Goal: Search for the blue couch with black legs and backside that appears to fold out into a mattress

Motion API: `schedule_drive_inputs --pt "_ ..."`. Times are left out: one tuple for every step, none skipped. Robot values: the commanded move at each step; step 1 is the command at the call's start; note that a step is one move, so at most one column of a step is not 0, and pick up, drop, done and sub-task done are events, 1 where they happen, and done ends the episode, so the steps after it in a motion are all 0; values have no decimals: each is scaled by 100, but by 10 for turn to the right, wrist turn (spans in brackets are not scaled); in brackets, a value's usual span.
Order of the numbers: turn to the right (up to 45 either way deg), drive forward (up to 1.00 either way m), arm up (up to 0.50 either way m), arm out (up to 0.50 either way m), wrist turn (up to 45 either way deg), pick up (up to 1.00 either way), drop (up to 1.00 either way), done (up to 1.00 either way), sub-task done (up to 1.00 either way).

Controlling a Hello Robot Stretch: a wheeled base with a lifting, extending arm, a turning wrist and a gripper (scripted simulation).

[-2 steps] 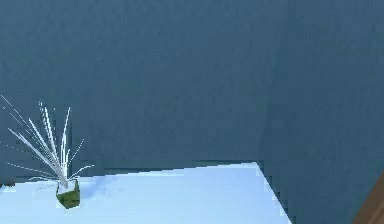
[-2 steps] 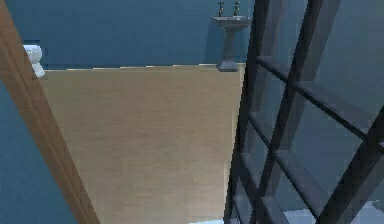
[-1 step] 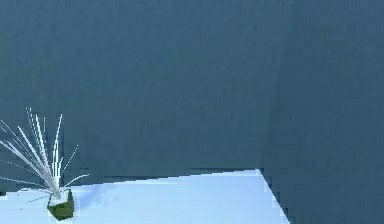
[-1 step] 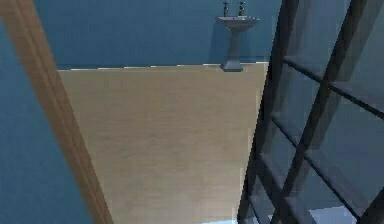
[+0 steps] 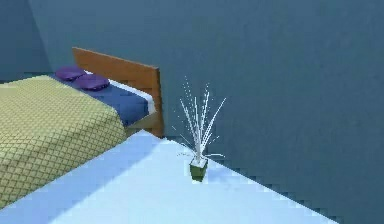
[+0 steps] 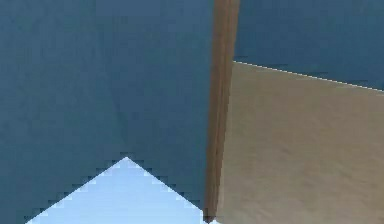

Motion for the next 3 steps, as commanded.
schedule_drive_inputs --pt "-390 0 0 0 0 0 0 0 0" --pt "0 30 0 0 0 0 0 0 0" --pt "-450 0 0 0 0 0 0 0 0"
